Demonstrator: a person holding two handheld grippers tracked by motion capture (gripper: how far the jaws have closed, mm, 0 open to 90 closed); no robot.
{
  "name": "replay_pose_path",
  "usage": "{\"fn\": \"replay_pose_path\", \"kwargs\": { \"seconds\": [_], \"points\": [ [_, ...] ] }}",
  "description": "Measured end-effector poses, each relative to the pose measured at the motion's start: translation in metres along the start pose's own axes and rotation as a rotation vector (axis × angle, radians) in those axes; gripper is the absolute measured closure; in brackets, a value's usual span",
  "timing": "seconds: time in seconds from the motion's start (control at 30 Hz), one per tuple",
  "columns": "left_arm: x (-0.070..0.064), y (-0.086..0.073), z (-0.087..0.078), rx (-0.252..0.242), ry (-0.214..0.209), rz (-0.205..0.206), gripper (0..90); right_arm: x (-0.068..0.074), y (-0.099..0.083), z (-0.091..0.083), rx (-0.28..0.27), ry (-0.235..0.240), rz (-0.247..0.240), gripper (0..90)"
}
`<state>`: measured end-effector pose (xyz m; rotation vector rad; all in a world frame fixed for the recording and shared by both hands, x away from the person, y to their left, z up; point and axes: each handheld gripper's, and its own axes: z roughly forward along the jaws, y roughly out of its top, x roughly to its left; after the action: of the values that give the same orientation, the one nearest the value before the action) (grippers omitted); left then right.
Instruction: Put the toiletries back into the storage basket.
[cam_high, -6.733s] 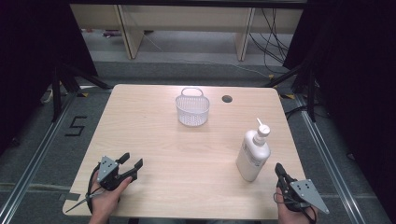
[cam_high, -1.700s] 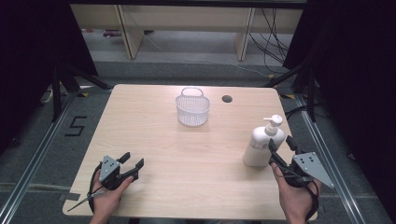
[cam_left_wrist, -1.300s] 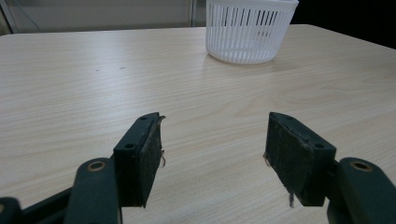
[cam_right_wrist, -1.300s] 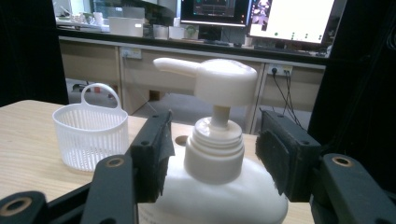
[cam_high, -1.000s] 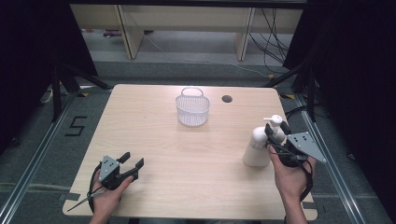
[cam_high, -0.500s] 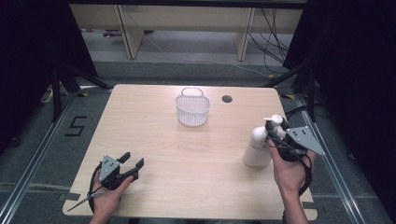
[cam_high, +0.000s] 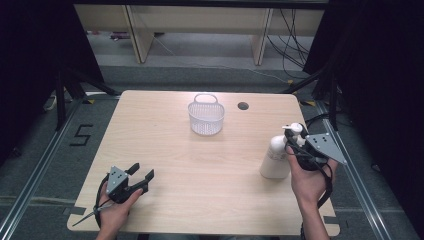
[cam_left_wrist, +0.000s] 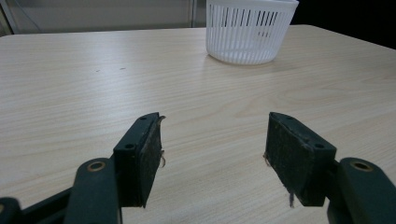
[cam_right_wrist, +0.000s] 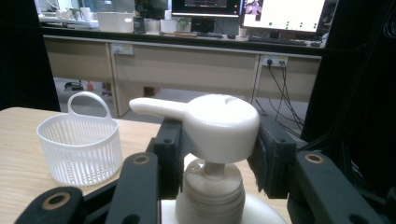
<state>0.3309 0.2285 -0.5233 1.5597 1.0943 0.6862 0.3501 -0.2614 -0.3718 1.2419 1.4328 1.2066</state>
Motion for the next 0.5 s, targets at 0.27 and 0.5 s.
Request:
{"fn": "replay_pose_path", "kwargs": {
  "seconds": [0.27, 0.5],
  "points": [
    [0.0002, 0.0004, -0.0006, 0.008, 0.003, -0.001, 35.5, -0.0011, 0.0015, 0.0004, -0.005, 0.009, -0.018, 59.7],
    [0.0002, 0.0003, -0.0007, 0.007, 0.002, -0.002, 35.5, 0.0026, 0.0089, -0.0005, -0.032, 0.016, -0.017, 59.7]
  ]
}}
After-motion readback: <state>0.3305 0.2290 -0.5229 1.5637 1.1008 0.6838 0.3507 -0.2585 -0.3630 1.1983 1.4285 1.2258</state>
